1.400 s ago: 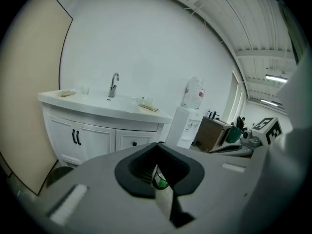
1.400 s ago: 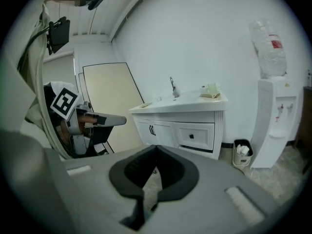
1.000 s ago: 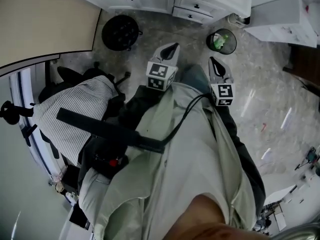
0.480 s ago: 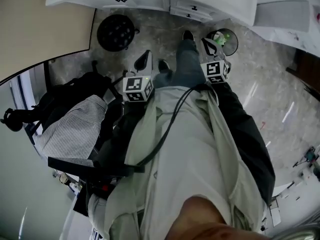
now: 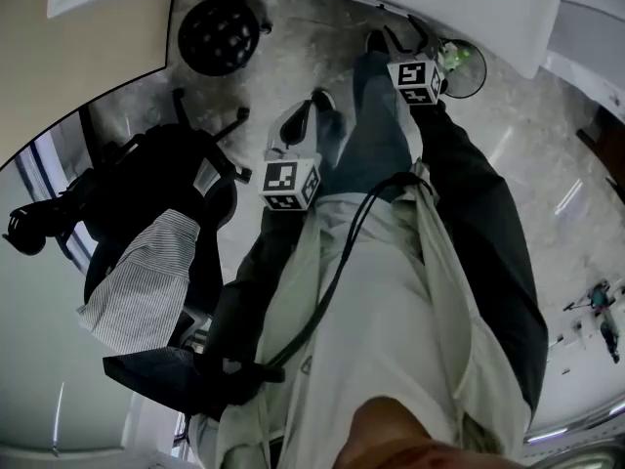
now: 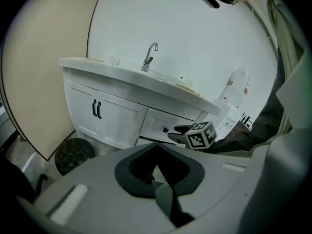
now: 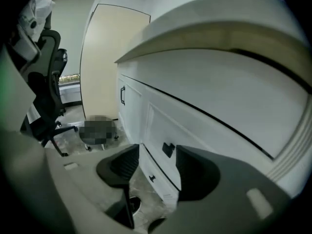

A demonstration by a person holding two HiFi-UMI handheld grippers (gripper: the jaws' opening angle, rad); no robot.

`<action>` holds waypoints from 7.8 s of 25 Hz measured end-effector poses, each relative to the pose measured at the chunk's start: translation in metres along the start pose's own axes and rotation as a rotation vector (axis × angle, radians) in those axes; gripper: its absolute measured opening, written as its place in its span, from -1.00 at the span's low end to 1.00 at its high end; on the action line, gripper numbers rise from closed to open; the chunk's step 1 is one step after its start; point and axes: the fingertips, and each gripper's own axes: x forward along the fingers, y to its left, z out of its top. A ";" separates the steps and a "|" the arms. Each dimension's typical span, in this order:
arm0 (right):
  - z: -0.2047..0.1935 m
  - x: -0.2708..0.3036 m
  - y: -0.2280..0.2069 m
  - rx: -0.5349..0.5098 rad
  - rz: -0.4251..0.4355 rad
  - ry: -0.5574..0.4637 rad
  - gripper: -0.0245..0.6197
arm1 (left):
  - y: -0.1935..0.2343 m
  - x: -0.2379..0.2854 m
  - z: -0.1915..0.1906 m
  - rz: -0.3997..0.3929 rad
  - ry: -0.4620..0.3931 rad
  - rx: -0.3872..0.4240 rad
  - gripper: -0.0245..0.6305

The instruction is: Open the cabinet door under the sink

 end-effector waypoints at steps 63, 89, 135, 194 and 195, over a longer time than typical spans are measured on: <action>-0.076 -0.078 0.122 0.327 -0.151 0.221 -0.75 | -0.024 -0.047 -0.085 -0.272 0.090 0.071 -0.90; -0.084 -0.457 0.116 0.493 0.007 -0.303 -0.92 | -0.237 -0.159 -0.114 -0.225 -0.118 0.232 -0.90; -0.061 -0.468 0.162 0.425 0.231 -0.273 -0.92 | -0.236 -0.162 -0.096 -0.247 -0.173 0.277 -0.90; -0.061 -0.468 0.179 0.401 0.233 -0.253 -0.92 | -0.216 -0.179 -0.107 -0.218 -0.166 0.247 -0.90; -0.061 -0.469 0.179 0.400 0.233 -0.252 -0.92 | -0.216 -0.179 -0.106 -0.217 -0.168 0.246 -0.90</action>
